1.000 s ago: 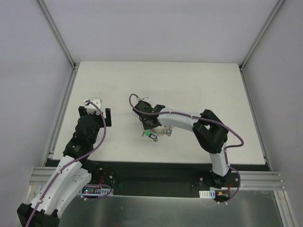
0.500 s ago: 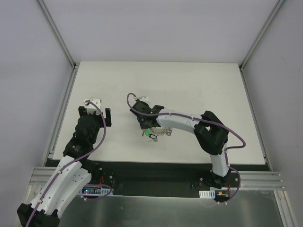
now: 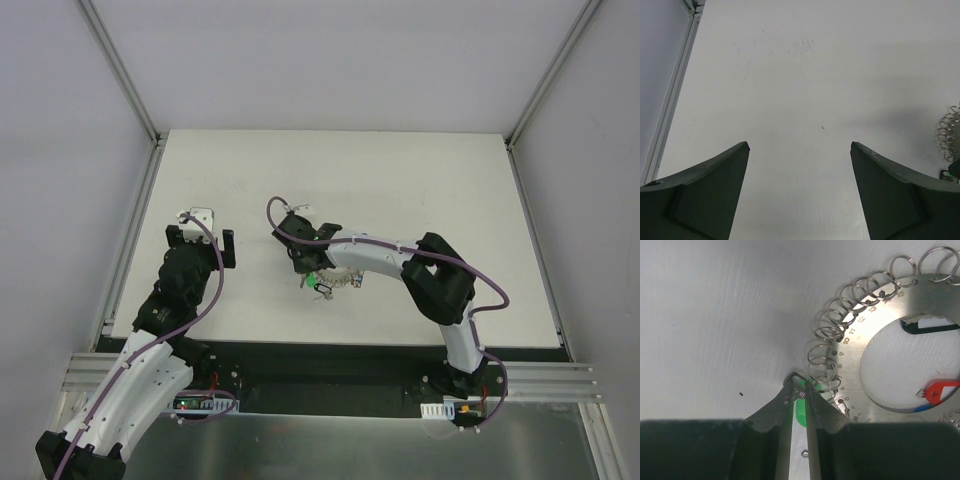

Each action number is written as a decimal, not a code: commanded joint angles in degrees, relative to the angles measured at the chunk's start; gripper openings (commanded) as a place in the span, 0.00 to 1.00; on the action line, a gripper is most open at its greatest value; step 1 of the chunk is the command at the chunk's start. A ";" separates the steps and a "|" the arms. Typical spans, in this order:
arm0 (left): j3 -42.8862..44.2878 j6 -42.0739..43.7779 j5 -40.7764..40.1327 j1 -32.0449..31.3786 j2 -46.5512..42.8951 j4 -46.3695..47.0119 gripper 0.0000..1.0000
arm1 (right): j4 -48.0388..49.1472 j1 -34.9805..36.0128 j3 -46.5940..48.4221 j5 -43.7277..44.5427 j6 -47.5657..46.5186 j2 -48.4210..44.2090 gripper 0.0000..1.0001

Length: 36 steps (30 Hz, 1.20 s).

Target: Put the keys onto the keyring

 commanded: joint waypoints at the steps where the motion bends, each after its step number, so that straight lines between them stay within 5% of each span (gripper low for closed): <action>1: -0.13 0.53 0.76 -0.63 -0.64 2.34 0.82 | -0.83 -0.09 0.60 0.39 2.15 0.06 0.18; 36: -0.22 0.35 0.76 -1.16 -0.91 2.26 0.82 | -3.20 -0.89 -2.56 7.68 2.67 -2.05 0.19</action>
